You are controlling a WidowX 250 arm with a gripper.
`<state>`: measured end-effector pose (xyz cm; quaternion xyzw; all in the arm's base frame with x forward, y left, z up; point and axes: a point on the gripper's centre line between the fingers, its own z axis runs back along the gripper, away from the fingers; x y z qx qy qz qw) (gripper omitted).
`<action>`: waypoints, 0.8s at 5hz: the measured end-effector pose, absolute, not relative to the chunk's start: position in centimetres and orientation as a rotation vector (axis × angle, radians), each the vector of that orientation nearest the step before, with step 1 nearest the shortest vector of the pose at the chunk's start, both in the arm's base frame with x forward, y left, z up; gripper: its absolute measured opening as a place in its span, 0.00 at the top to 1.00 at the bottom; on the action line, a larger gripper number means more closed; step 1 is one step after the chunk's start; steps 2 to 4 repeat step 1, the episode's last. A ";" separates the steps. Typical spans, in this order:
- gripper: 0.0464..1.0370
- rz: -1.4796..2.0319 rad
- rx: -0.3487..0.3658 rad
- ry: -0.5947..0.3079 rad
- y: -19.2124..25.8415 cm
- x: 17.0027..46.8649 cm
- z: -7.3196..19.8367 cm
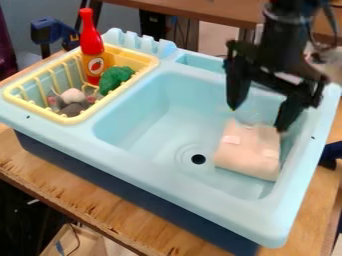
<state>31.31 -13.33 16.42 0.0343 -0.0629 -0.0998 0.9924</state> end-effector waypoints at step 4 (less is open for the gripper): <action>0.04 -0.165 0.069 -0.063 -12.5 29.3 18.4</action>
